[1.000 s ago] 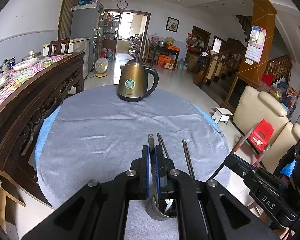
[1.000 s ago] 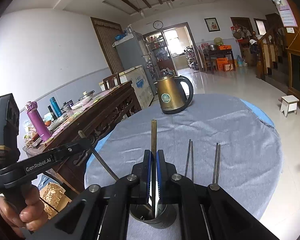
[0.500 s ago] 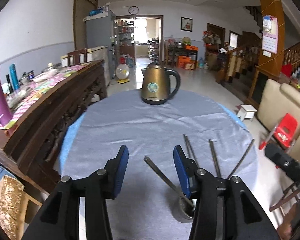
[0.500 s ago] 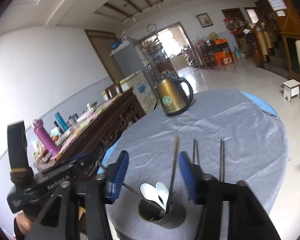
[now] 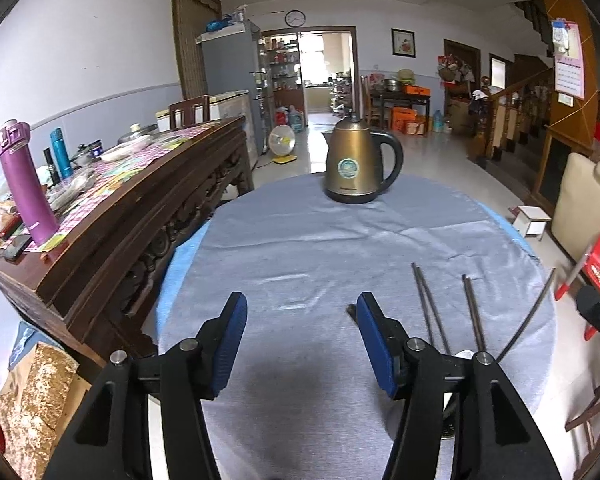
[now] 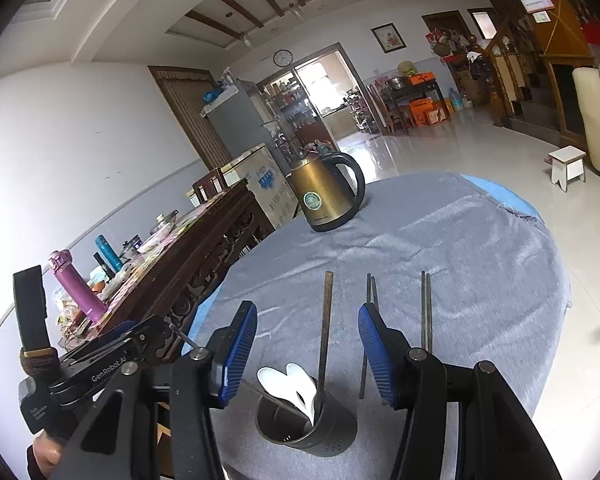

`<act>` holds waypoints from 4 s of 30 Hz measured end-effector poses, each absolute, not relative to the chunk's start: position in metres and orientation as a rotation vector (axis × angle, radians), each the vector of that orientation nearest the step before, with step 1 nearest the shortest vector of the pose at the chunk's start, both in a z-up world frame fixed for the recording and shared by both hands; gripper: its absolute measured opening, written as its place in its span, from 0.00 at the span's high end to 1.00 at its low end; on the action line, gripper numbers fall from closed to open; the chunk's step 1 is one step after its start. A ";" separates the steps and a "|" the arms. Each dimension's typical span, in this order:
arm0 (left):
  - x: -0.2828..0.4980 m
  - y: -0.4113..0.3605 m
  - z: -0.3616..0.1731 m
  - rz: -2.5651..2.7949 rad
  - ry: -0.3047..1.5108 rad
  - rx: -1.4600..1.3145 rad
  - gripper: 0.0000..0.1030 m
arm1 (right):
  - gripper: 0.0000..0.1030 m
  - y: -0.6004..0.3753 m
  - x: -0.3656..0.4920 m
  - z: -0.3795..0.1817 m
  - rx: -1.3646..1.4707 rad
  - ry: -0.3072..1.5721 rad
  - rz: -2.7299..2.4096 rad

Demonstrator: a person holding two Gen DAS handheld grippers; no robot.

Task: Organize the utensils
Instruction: 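Move both tools down toward the loose dark chopsticks on the cloth, then grasp a dark chopstick with the right tool while the left tool grasps another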

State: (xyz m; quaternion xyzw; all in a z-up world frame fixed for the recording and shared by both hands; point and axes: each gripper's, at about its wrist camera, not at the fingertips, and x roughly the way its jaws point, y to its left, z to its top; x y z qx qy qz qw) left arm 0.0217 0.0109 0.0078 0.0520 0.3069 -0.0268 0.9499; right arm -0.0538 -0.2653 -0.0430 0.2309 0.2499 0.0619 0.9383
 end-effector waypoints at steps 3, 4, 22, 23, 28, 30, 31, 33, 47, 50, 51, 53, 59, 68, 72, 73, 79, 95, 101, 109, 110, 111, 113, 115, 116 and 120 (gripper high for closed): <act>0.022 0.013 0.006 -0.036 0.626 0.114 0.44 | 0.45 -0.268 -0.054 -0.045 0.478 0.513 0.118; 0.022 0.014 0.005 -0.027 0.626 0.118 0.44 | 0.45 -0.269 -0.054 -0.045 0.482 0.514 0.116; 0.030 0.023 -0.005 0.009 0.639 0.130 0.39 | 0.45 -0.284 -0.049 -0.059 0.525 0.561 0.064; 0.031 0.023 -0.006 0.010 0.640 0.130 0.39 | 0.45 -0.285 -0.048 -0.060 0.527 0.566 0.061; 0.037 0.025 -0.011 0.010 0.651 0.128 0.39 | 0.45 -0.289 -0.044 -0.067 0.536 0.592 0.040; 0.040 0.025 -0.013 0.010 0.657 0.128 0.39 | 0.45 -0.291 -0.041 -0.071 0.542 0.604 0.031; 0.042 0.025 -0.014 0.011 0.659 0.127 0.39 | 0.45 -0.292 -0.039 -0.073 0.544 0.609 0.028; 0.045 0.026 -0.016 0.010 0.666 0.128 0.39 | 0.45 -0.294 -0.037 -0.076 0.549 0.619 0.021; 0.110 0.031 -0.026 -0.171 0.744 0.066 0.38 | 0.53 -0.334 -0.009 -0.114 0.589 0.702 -0.047; 0.141 0.017 -0.035 -0.256 0.796 0.079 0.38 | 0.59 -0.345 0.003 -0.125 0.594 0.727 -0.040; 0.150 0.013 -0.038 -0.276 0.824 0.073 0.38 | 0.59 -0.348 0.011 -0.130 0.596 0.744 -0.023; 0.164 0.008 -0.041 -0.311 0.865 0.031 0.38 | 0.59 -0.351 0.026 -0.139 0.587 0.775 0.013; 0.171 0.000 -0.044 -0.388 0.877 -0.010 0.38 | 0.59 -0.342 0.107 -0.167 0.519 0.911 0.148; 0.198 0.012 -0.073 -0.313 0.943 0.010 0.38 | 0.59 -0.293 0.195 -0.209 0.293 1.062 0.173; 0.213 0.001 -0.092 -0.322 0.982 0.051 0.38 | 0.58 -0.281 0.205 -0.216 0.218 1.071 0.167; 0.216 -0.003 -0.096 -0.327 0.989 0.060 0.38 | 0.59 -0.279 0.206 -0.216 0.199 1.070 0.156; 0.231 -0.042 -0.118 -0.409 1.023 0.128 0.38 | 0.74 -0.275 0.213 -0.213 0.051 1.093 0.111; 0.278 -0.154 -0.171 -0.475 1.146 0.219 0.38 | 0.78 -0.373 0.214 -0.194 0.495 1.017 0.116; 0.279 -0.165 -0.173 -0.427 1.072 0.270 0.77 | 0.78 -0.371 0.218 -0.195 0.487 1.034 0.126; 0.279 -0.133 -0.170 -0.463 1.079 0.294 0.94 | 0.63 -0.351 0.243 -0.205 0.435 1.110 0.099; 0.279 -0.127 -0.169 -0.459 1.082 0.296 0.94 | 0.58 -0.346 0.248 -0.205 0.406 1.127 0.084; 0.279 -0.121 -0.169 -0.450 1.087 0.301 0.94 | 0.57 -0.342 0.253 -0.206 0.378 1.142 0.072; 0.281 -0.109 -0.168 -0.448 1.100 0.300 0.94 | 0.57 -0.332 0.262 -0.208 0.312 1.188 0.055; 0.283 -0.101 -0.167 -0.437 1.118 0.301 0.94 | 0.57 -0.324 0.269 -0.211 0.256 1.227 0.035; 0.285 -0.097 -0.166 -0.429 1.131 0.298 0.94 | 0.57 -0.320 0.272 -0.212 0.234 1.242 0.027; 0.294 -0.091 -0.164 -0.406 1.168 0.264 0.70 | 0.58 -0.298 0.282 -0.215 0.068 1.314 -0.015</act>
